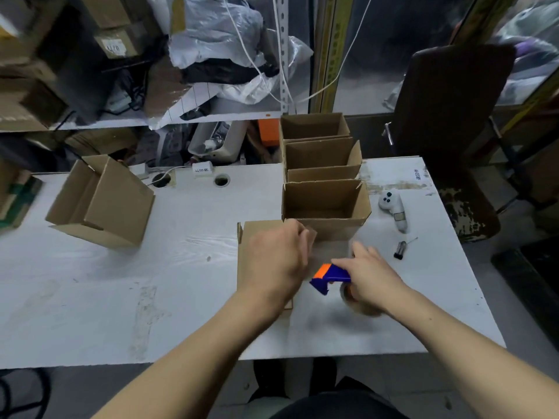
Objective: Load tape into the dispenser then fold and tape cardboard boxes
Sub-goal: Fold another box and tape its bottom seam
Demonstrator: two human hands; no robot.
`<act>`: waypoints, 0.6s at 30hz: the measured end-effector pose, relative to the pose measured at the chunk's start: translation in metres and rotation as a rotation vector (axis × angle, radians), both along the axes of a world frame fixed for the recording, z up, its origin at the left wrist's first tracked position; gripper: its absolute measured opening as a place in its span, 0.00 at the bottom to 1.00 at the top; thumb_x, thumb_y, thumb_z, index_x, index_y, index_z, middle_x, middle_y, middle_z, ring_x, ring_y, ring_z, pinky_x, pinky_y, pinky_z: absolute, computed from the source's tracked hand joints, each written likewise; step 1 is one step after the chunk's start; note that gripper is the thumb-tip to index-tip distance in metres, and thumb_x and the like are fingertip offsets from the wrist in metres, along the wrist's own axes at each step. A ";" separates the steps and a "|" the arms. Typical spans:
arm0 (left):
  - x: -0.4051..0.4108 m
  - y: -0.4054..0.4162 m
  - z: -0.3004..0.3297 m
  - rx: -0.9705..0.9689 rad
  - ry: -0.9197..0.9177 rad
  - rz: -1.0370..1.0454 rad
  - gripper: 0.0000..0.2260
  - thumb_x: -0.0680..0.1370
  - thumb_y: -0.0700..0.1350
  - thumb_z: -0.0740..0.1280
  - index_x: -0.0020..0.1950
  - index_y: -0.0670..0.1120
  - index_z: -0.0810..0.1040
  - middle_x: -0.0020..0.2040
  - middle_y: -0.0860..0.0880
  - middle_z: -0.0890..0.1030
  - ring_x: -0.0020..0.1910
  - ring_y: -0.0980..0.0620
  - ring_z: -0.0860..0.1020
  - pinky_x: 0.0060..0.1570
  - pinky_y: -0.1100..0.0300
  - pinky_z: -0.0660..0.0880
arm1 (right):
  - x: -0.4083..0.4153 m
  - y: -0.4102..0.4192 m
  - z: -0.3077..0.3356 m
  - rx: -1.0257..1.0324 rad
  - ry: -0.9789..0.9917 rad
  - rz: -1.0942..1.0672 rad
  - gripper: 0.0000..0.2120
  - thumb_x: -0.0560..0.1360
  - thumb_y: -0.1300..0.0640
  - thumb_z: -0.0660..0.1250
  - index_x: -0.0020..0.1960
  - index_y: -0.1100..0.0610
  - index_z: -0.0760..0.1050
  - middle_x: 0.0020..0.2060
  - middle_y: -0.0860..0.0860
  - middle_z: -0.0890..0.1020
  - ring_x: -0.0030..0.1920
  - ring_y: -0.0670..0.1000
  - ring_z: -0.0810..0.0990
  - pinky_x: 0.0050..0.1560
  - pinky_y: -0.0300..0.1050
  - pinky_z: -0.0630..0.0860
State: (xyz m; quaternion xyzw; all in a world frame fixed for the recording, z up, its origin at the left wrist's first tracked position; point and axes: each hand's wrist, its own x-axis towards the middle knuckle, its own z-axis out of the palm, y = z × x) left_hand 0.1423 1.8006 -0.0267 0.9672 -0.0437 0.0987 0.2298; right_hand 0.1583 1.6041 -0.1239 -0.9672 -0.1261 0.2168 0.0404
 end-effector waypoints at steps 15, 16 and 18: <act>0.007 0.040 -0.001 -0.751 0.533 0.145 0.08 0.82 0.44 0.71 0.46 0.43 0.86 0.40 0.50 0.88 0.44 0.57 0.86 0.45 0.67 0.76 | 0.007 0.022 -0.008 1.152 0.202 -0.377 0.22 0.79 0.48 0.65 0.73 0.47 0.75 0.68 0.42 0.77 0.71 0.43 0.72 0.71 0.38 0.69; 0.007 0.043 0.000 -0.795 0.539 0.158 0.08 0.82 0.43 0.71 0.47 0.41 0.86 0.41 0.49 0.89 0.43 0.57 0.86 0.40 0.71 0.73 | 0.008 0.032 0.010 1.337 0.339 -0.404 0.22 0.80 0.44 0.65 0.72 0.48 0.75 0.68 0.43 0.79 0.71 0.42 0.73 0.71 0.38 0.69; 0.008 0.046 0.000 -0.850 0.547 0.183 0.08 0.81 0.43 0.72 0.46 0.41 0.86 0.41 0.47 0.89 0.43 0.56 0.86 0.35 0.75 0.71 | 0.014 0.046 0.023 1.415 0.494 -0.462 0.26 0.78 0.36 0.67 0.70 0.50 0.77 0.66 0.47 0.82 0.71 0.49 0.76 0.71 0.47 0.71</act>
